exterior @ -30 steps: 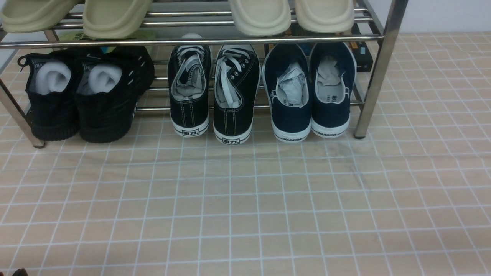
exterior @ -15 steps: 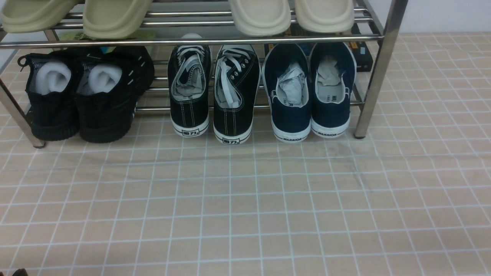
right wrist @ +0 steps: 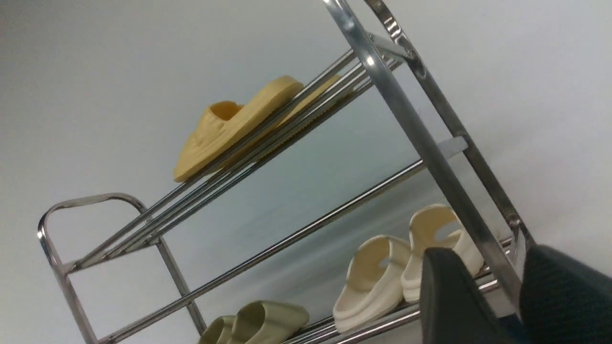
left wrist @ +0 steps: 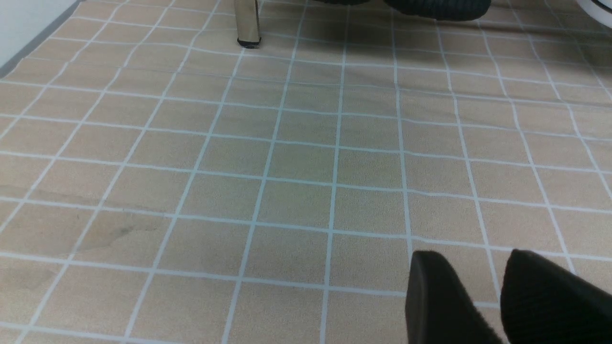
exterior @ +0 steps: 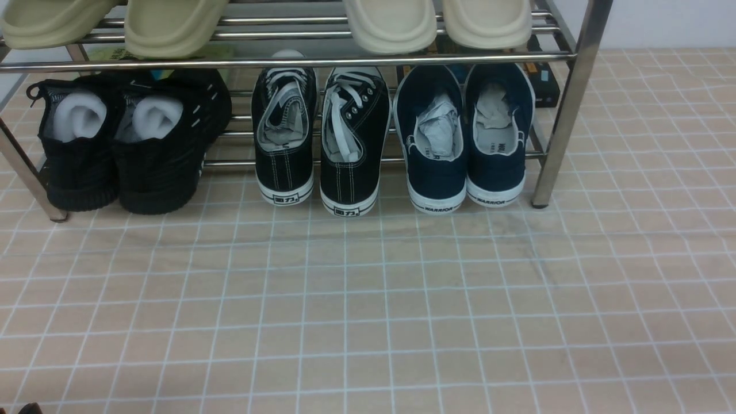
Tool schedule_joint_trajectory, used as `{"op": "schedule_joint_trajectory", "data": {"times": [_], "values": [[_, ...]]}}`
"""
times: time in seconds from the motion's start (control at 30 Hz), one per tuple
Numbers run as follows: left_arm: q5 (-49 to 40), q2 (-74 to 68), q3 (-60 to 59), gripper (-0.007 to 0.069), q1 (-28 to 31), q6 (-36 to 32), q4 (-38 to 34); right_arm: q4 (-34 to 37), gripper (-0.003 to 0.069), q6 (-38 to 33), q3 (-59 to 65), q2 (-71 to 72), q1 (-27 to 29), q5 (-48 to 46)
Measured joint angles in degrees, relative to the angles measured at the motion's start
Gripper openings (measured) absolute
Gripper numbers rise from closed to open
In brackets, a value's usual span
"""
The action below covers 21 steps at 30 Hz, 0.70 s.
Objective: Take the shoes off the shelf from the light coffee tablecloth by hand.
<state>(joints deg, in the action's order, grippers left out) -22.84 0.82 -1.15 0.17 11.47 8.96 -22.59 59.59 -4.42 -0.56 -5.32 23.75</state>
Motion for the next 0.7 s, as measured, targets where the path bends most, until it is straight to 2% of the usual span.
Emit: {"op": "schedule_joint_trajectory", "data": {"times": [0.1,0.23,0.27,0.33,0.57,0.7], "values": [[0.00,0.00,0.00,0.0240,0.00,0.00,0.00,-5.47,0.0200,-2.63,-6.90,-3.50,0.00,-6.58],[0.00,0.00,0.00,0.0240,0.00,0.00,0.00,-15.37,0.0084,-3.05,-15.98,-10.57,0.00,-18.48],[0.00,0.00,0.00,0.0240,0.00,0.00,0.00,-18.52,0.0033,-2.35,-18.49,-13.81,0.00,-22.47],[0.00,0.00,0.00,0.0240,0.00,0.00,0.00,-20.83,-0.0006,-0.95,-21.48,-17.77,0.00,-27.24],[0.00,0.00,0.00,0.0240,0.00,0.00,0.00,-22.24,-0.0008,0.49,-28.75,-35.04,-0.10,-37.58],[0.00,0.00,0.00,0.0240,0.00,0.00,0.00,-21.87,-0.0003,-6.61,-31.23,-45.68,-0.10,-43.94]]}}
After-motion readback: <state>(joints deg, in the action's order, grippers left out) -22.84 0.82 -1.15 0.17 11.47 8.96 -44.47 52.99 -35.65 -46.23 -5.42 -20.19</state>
